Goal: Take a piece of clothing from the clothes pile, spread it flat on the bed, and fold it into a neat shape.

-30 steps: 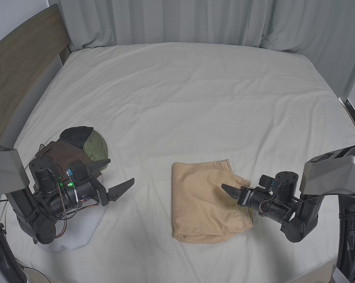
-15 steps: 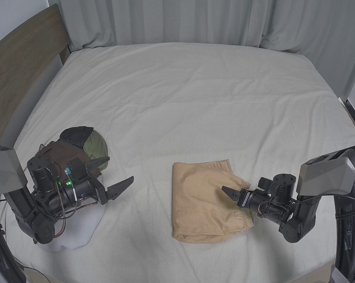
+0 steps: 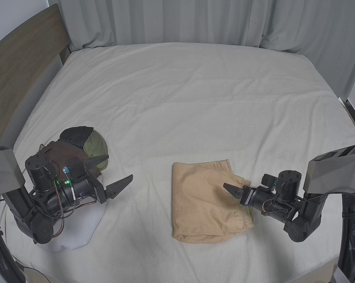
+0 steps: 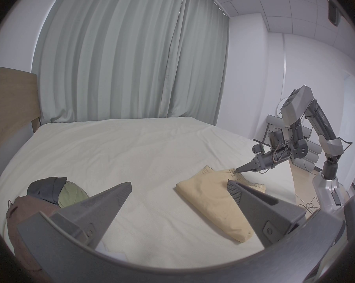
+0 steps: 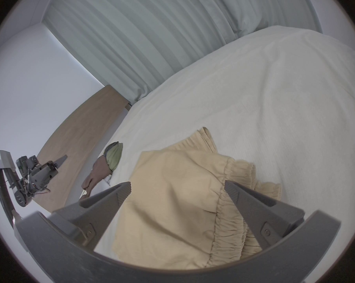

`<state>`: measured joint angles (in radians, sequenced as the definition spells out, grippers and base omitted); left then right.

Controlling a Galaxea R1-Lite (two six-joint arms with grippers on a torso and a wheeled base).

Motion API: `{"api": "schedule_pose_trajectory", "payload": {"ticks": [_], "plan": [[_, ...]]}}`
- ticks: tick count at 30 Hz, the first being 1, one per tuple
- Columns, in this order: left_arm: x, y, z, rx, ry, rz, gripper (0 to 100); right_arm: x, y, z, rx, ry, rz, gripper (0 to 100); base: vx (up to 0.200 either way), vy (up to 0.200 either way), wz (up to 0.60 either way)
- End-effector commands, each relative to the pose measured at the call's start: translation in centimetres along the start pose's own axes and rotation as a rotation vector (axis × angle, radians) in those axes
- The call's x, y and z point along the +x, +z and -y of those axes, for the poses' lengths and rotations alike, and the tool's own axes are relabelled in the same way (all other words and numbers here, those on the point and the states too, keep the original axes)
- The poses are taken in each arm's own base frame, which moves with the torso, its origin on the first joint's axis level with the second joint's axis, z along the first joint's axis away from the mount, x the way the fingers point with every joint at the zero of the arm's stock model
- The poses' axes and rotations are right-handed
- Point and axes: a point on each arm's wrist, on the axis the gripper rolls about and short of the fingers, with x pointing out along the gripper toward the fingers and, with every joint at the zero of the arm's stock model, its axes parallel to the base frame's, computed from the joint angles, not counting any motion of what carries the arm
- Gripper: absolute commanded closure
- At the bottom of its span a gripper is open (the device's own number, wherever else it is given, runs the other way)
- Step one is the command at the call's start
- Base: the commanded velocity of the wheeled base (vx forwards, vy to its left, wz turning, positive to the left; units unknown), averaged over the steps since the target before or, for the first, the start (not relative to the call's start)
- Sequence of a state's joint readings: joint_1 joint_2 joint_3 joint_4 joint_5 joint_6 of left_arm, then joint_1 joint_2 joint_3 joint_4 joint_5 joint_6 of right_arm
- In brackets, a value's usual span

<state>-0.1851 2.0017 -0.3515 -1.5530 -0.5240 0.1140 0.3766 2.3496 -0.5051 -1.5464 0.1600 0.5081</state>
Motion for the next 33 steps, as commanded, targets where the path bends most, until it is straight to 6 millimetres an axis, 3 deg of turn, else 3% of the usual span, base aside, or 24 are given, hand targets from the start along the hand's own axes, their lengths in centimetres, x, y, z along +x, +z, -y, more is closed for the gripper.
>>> {"api": "schedule_pose_trajectory", "payload": {"ticks": [1,6,16,33], "plan": [[-0.2,0.3,0.1,0.006,0.000,0.009,0,-2.5,2.3,-1.7,-0.020,0.055,0.043,0,0.000,0.000,0.00],[-0.3,0.3,0.1,0.006,0.000,0.009,0,-4.1,2.2,-1.3,-0.035,0.034,0.021,0,0.000,0.000,0.00],[-0.6,0.8,-0.1,0.013,-0.008,0.023,0,-6.2,-1.0,0.0,-0.079,-0.040,-0.135,0,0.000,0.000,0.00],[-0.7,0.9,-0.2,0.017,-0.002,0.031,0,-4.6,-5.1,2.7,-0.045,-0.113,-0.289,0,0.000,0.000,0.00]]}}
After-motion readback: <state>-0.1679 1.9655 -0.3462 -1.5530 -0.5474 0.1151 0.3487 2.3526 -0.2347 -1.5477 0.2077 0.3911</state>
